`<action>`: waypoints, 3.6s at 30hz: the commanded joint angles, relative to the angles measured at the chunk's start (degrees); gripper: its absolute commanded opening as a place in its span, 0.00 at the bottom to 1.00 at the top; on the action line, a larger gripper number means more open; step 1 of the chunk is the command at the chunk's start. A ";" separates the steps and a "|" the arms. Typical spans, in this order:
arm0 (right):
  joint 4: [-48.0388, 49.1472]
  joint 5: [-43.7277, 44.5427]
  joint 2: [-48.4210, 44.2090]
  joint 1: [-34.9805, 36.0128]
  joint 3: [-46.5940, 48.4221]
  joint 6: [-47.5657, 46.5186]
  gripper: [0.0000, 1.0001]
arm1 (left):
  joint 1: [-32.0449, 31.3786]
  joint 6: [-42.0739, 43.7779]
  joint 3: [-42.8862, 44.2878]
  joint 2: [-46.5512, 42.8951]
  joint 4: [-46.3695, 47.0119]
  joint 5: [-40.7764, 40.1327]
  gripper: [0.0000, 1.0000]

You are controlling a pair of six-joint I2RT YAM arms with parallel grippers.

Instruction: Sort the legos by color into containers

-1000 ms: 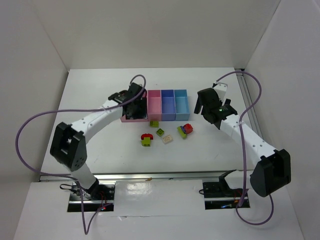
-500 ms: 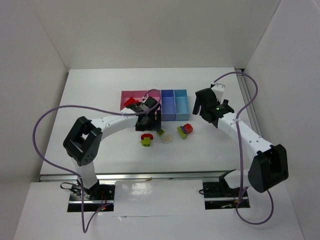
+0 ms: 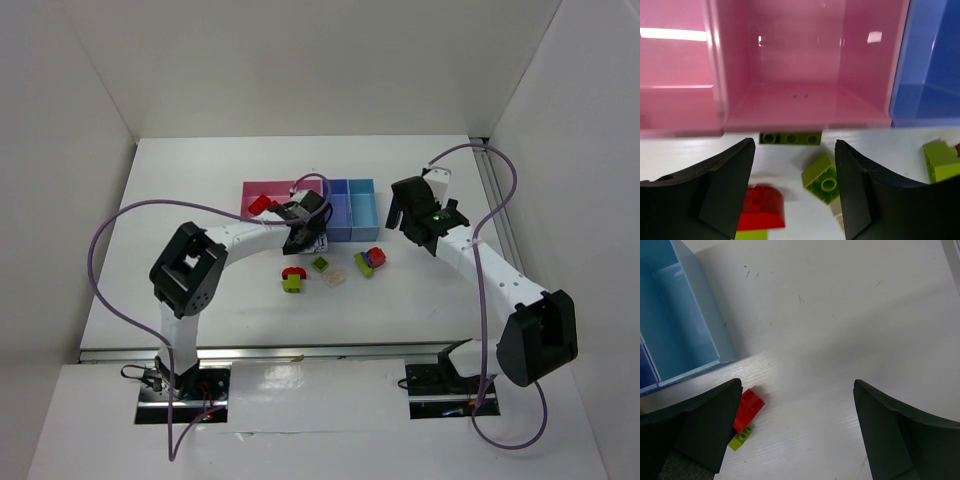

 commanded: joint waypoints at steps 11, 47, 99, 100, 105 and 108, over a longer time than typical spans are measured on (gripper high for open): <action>0.07 0.63 -1.01 0.20 -0.07 0.76 0.99 | 0.62 -0.34 5.90 3.04 -0.86 -1.74 0.53; -1.77 2.39 -3.57 0.20 -1.12 2.43 0.99 | 3.60 7.57 22.00 -3.02 -10.01 3.79 0.76; -0.80 1.24 -1.19 0.73 -1.38 1.38 0.99 | -3.26 17.67 10.72 -0.92 -7.02 0.99 0.17; -0.28 1.77 -1.19 0.73 -1.91 1.38 0.99 | -3.25 17.67 11.51 -1.53 -7.02 0.46 0.15; -0.28 2.29 -1.72 0.73 -1.91 1.38 0.99 | 1.49 14.78 19.42 0.39 -9.31 2.21 0.08; -0.28 2.30 -1.72 0.73 -1.91 1.38 0.99 | 4.82 14.16 25.39 4.07 -9.84 3.62 0.08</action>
